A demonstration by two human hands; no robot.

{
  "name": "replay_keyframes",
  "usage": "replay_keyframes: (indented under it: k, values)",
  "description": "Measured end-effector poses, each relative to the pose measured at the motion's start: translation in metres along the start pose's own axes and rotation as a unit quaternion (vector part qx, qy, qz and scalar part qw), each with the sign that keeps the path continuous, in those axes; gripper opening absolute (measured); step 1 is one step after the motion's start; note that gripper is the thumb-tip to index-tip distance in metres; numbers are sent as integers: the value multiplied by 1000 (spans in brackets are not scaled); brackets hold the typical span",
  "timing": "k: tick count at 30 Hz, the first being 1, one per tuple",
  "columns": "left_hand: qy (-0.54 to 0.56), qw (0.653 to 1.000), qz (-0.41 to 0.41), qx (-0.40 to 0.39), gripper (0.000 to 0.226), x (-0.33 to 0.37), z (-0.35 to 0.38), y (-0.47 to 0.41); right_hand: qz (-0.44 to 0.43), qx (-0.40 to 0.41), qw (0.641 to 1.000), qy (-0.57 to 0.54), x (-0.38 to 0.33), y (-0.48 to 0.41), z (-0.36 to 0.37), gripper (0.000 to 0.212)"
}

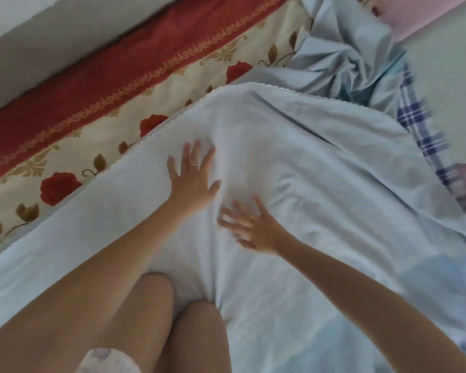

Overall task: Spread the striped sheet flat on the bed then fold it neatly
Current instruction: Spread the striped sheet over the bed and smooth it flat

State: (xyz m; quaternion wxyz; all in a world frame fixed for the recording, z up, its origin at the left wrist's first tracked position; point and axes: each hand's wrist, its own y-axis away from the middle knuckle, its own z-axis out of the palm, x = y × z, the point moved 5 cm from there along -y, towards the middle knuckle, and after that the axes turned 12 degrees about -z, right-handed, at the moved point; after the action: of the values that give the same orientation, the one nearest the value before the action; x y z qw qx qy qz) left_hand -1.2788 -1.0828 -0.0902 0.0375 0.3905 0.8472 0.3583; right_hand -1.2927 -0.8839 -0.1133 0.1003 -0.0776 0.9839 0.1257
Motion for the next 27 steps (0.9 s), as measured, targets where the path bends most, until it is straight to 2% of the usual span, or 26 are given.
replay_keyframes:
  k: [1,2,3,4,5,6,7,8,10,11,13,14,15,16,17,18,19,20,21,22,23,24,27]
  values:
    - [-39,998,7,-46,90,10,12,-5,51,-44,997,23,30,30,9,68]
    - [-80,994,5,-70,104,17,23,-8,167,-61,984,36,68,59,9,68]
    - [-113,991,-1,-75,116,23,31,-11,341,-69,938,-8,105,94,1,65]
    - [-130,989,-12,-68,125,27,34,-13,521,-57,849,-68,135,128,-9,63]
    - [-135,989,-24,-57,130,31,36,-12,664,-41,730,-156,151,158,-17,61]
    - [-136,989,-37,-49,131,34,36,-8,737,-33,643,-205,154,176,-24,58]
    - [-136,989,-47,-43,129,37,36,-6,765,-25,607,-214,149,182,-30,57]
    - [-133,989,-61,-37,126,37,37,-3,751,-18,630,-196,144,177,-33,56]
    - [-132,988,-71,-37,117,45,40,5,657,41,744,-114,114,155,-35,57]
    - [-124,989,-73,-41,114,48,44,10,582,61,806,-95,85,137,-32,59]
    - [-112,990,-52,-60,117,56,57,22,340,64,931,-119,-7,97,-14,63]
    - [-114,990,-40,-78,125,60,65,28,201,21,973,-113,-55,93,5,64]
    - [-122,987,-38,-101,134,62,73,32,106,-39,989,-94,-88,106,23,66]
    - [-134,983,-44,-116,142,63,79,34,88,-78,989,-88,-100,128,41,71]
    - [-154,979,-54,-120,149,64,83,35,157,-92,980,-84,-93,157,56,78]
    - [-171,977,-67,-111,154,65,84,34,295,-101,945,-98,-73,191,65,84]
    - [-177,976,-83,-100,157,69,87,34,471,-102,867,-127,-50,233,67,84]
    - [-169,976,-100,-90,156,76,90,35,633,-95,752,-157,-34,277,66,77]
    - [-139,980,-114,-80,148,85,93,39,761,-81,611,-203,-29,318,63,71]
    - [-109,986,-113,-58,133,96,96,45,833,-57,484,-261,-30,342,59,67]
    - [-88,989,-106,-50,116,104,100,52,857,-50,427,-284,-34,352,58,64]
    - [-84,990,-92,-59,109,115,106,60,857,-45,421,-293,-37,356,55,63]
    - [-87,985,-60,-139,128,156,123,84,822,17,500,-273,-44,343,48,64]
